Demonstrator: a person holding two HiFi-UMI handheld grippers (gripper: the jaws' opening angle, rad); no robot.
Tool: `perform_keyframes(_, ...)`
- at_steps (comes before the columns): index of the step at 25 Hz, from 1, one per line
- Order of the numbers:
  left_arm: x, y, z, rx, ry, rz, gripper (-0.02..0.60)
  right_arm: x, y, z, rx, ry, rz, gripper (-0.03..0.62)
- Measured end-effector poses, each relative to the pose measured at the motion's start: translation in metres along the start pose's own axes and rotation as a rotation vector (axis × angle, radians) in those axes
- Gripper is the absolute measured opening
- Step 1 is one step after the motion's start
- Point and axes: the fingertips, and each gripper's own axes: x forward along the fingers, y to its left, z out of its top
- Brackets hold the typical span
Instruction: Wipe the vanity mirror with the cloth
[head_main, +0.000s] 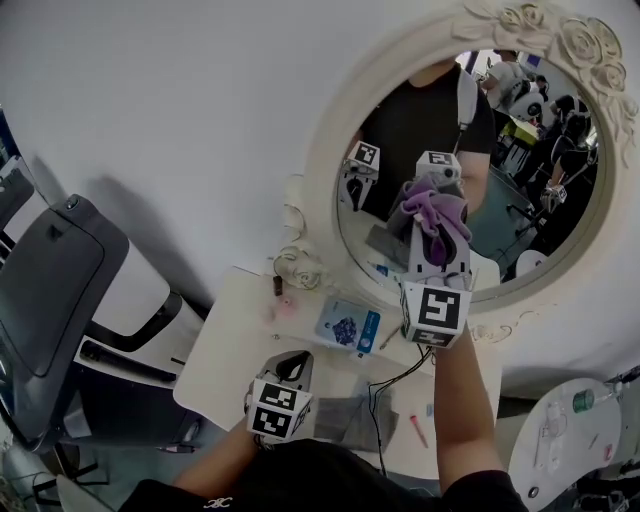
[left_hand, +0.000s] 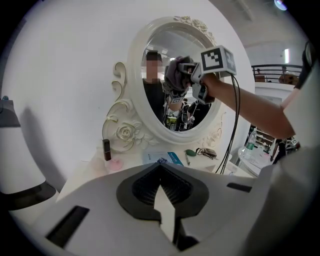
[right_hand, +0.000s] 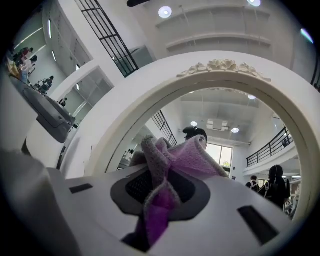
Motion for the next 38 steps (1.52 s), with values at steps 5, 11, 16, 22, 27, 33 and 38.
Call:
perform_keyframes(5,-0.009,0.012,-0.003,-0.016,-0.006,0.035,0.002,-0.011,0.027,-0.052,0.045,0.109,0.037,0.057)
perform_keyframes(11,-0.020,0.010,0.002,0.009,-0.027,0.040,0.002,-0.030,0.072,-0.139,0.002,0.328,0.124,0.057)
perform_keyframes(16,-0.027,0.002,0.007,0.037,-0.044,0.037,0.002,-0.034,0.085,-0.163,-0.018,0.401,0.145,0.057)
perform_keyframes(22,-0.037,-0.005,0.009,0.049,-0.063,0.042,0.002,-0.052,0.094,-0.217,0.155,0.643,0.158,0.057)
perform_keyframes(27,-0.041,-0.006,0.006,0.063,-0.058,0.055,0.002,-0.042,0.079,-0.154,0.109,0.556,0.182,0.057)
perform_keyframes(33,-0.039,-0.009,0.004,0.071,-0.050,0.055,0.002,-0.008,0.027,0.034,0.159,0.094,0.127,0.057)
perform_keyframes(38,-0.037,-0.009,0.005,0.077,-0.050,0.055,0.002,0.017,-0.008,0.150,0.081,-0.128,0.086,0.057)
